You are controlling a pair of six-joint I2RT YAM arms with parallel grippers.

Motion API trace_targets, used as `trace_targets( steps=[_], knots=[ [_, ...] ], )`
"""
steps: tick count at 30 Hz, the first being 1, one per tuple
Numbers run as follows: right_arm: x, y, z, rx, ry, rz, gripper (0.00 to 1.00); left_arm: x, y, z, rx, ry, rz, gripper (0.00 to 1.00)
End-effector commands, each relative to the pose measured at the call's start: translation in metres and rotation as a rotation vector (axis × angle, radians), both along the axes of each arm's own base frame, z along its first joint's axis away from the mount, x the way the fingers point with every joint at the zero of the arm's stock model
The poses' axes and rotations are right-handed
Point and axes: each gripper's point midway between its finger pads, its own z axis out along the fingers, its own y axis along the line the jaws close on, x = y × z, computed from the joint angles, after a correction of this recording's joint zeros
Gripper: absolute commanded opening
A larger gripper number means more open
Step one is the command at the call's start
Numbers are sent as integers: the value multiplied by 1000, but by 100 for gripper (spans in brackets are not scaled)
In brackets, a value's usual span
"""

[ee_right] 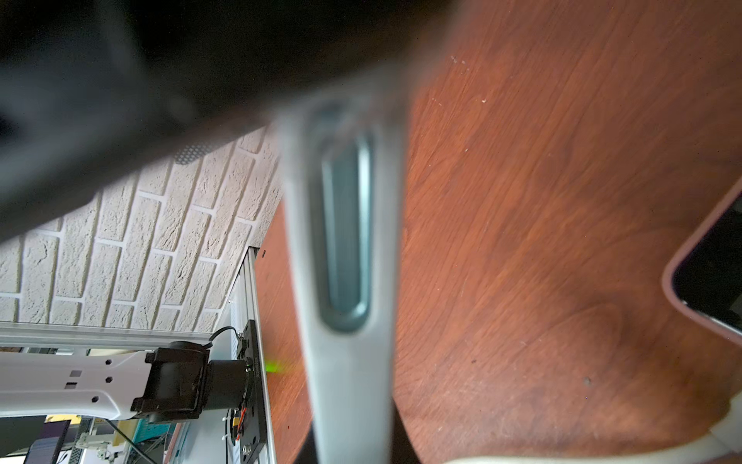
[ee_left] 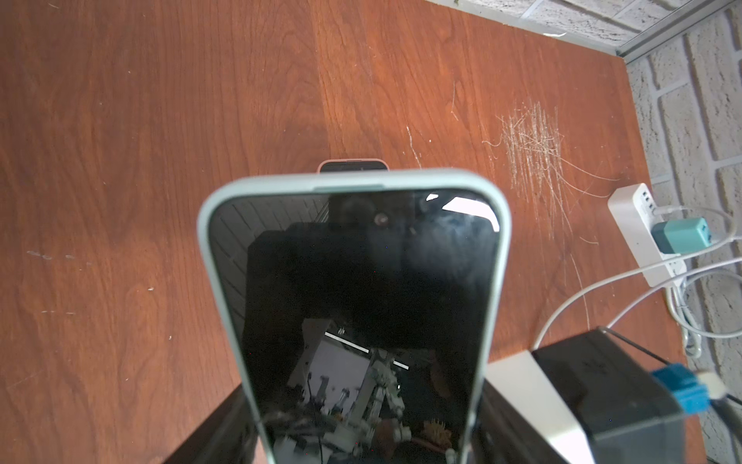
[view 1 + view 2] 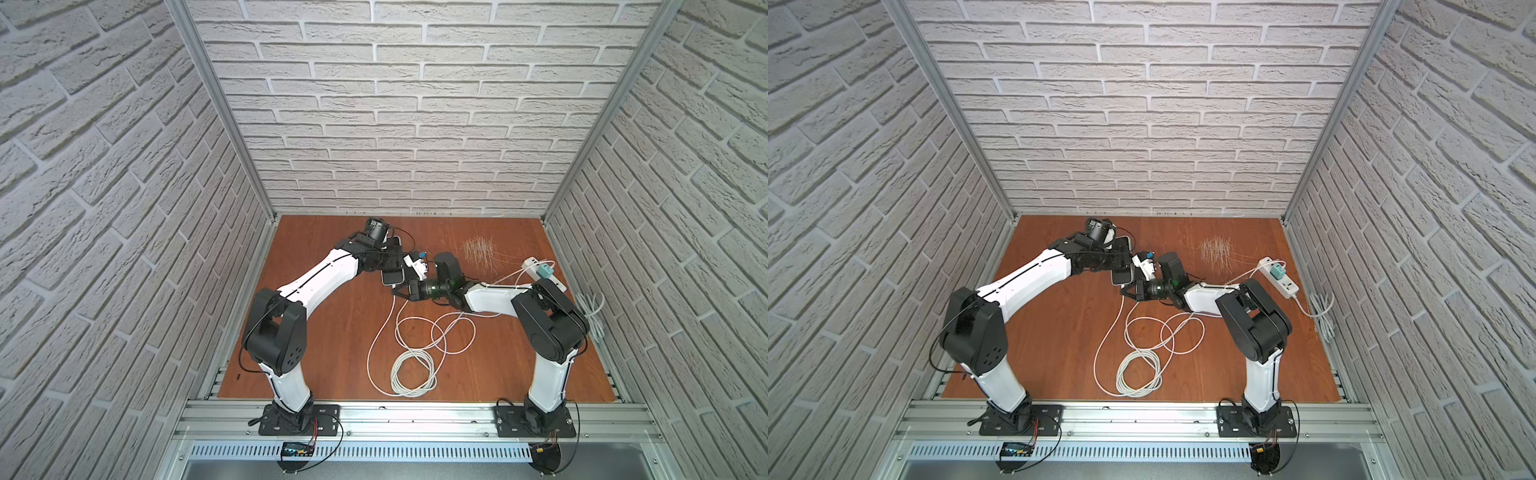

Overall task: Plug the charging cable into the phone
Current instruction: Insert the charging cable into the phone, then place the phone at the center of the board.

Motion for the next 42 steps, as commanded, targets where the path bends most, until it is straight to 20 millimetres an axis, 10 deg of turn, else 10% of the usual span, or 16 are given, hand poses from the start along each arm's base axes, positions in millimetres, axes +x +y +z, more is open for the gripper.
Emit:
trace_targets(
  steps=[1, 13, 25, 36, 40, 42],
  knots=[
    [39, 3, 49, 95, -174, -67, 18, -23, -2, -31, 39, 161, -12, 24],
    [18, -10, 42, 20, -174, -24, 56, 15, 36, -41, 70, 223, 102, 27],
    [6, -67, 38, -99, -193, -164, 68, 44, 46, -86, 177, 346, 75, 27],
    [15, -79, 38, -62, -175, -215, 69, 56, 31, -107, 181, 395, 36, 29],
    [18, -82, 38, -59, -174, -233, 70, 59, 22, -113, 186, 411, 11, 43],
    [19, -84, 37, -57, -172, -238, 71, 59, 21, -117, 190, 421, 5, 66]
  ],
)
